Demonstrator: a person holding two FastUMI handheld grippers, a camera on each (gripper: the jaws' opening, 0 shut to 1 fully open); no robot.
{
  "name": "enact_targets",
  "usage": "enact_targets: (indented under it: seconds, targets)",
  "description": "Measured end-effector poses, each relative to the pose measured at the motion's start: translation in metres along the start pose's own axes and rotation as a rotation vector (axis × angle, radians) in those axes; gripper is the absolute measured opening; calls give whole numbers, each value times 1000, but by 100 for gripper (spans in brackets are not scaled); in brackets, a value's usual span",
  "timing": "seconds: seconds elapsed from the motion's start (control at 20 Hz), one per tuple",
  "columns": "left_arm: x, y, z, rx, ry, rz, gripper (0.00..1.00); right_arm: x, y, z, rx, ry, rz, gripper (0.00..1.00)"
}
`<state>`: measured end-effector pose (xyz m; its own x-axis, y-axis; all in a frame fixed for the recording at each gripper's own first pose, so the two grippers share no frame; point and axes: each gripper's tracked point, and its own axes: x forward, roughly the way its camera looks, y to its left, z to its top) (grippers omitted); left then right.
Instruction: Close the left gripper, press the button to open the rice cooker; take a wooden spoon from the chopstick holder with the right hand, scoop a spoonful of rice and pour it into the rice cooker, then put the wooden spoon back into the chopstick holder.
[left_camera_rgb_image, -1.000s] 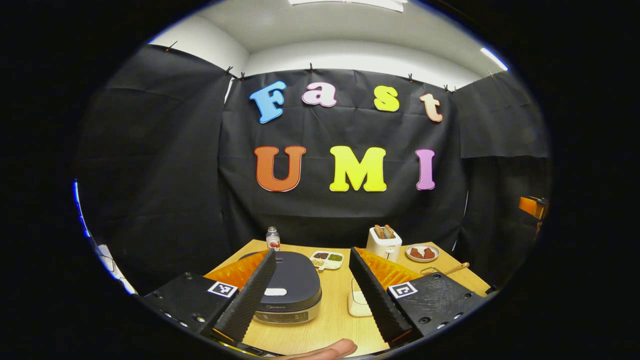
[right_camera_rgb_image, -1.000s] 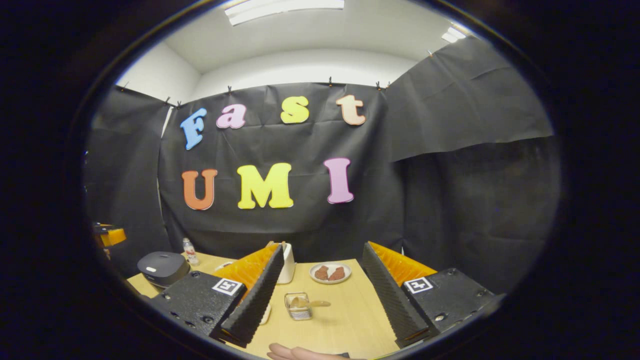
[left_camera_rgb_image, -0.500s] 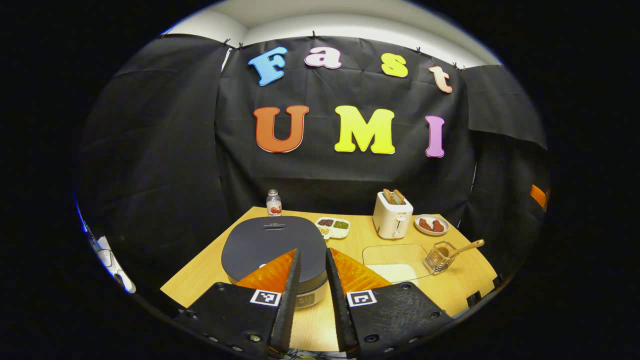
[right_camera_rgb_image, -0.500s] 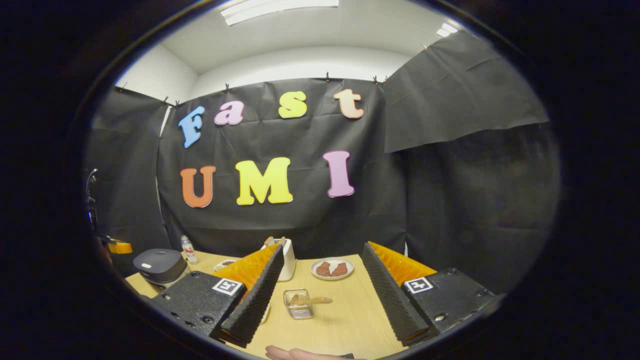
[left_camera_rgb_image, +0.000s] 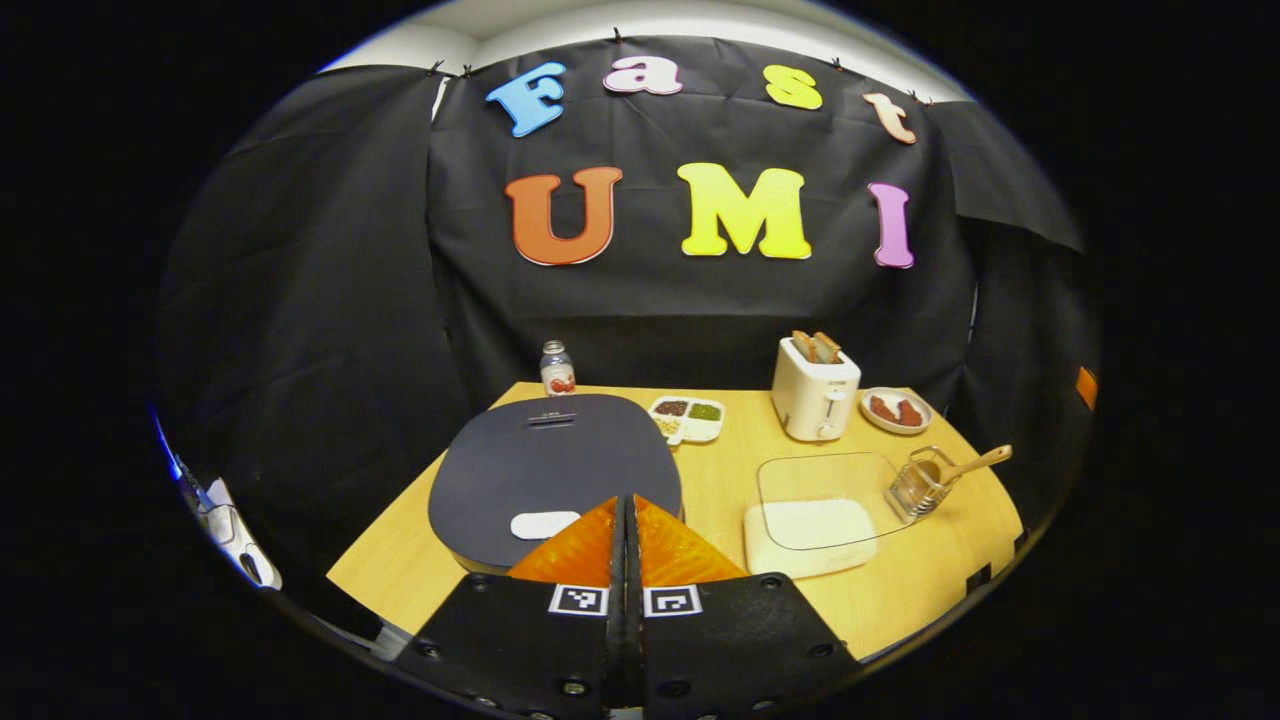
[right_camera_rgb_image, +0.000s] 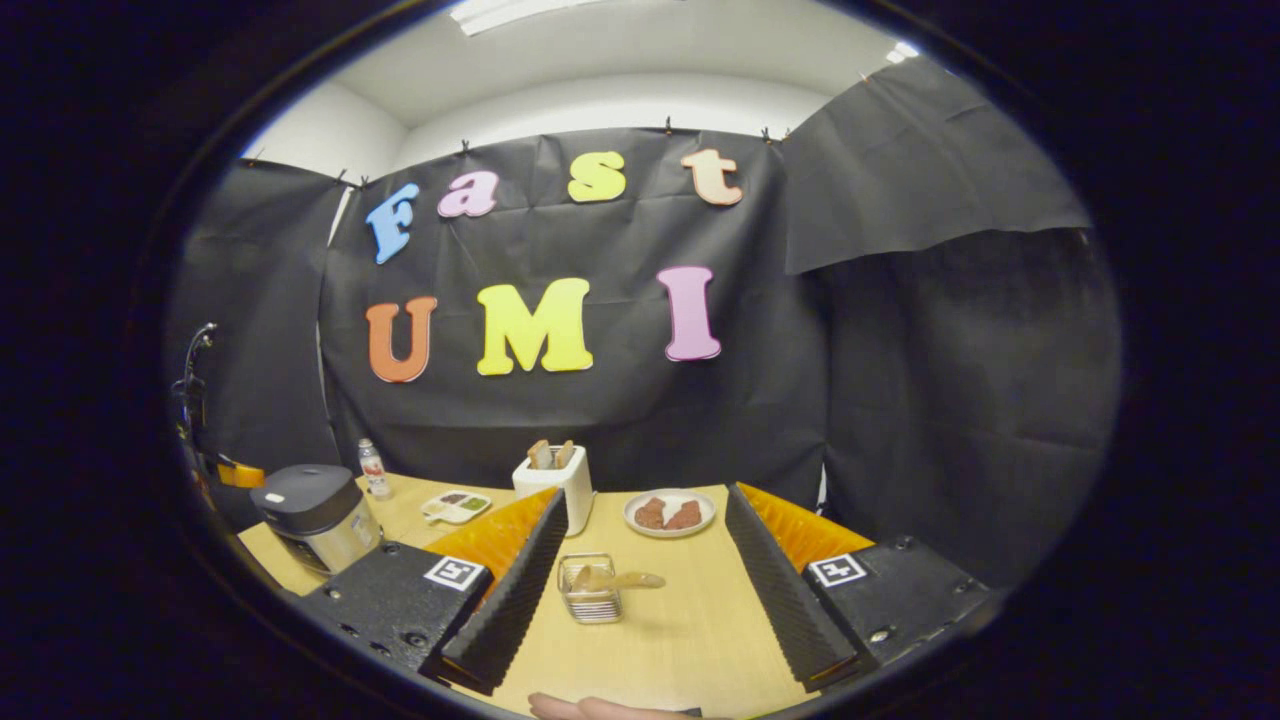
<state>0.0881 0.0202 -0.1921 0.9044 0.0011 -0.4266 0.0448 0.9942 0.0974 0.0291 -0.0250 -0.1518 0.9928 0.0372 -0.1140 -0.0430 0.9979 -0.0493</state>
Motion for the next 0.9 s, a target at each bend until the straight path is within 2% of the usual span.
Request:
enact_targets:
  seconds: [0.25,0.4,0.65,0.9]
  targets:
    - [30,24,-19,-51,98,75,0,2,-4,3,-61,-47,-14,100]
    - [40,24,-24,-67,125,61,0,-1,-1,4,-72,-64,-4,99]
    - [44,27,-34,-37,171,68,0,-10,11,2,-83,-64,70,99]
    - [45,27,-38,-90,213,74,0,-18,17,2,-78,-74,85,100]
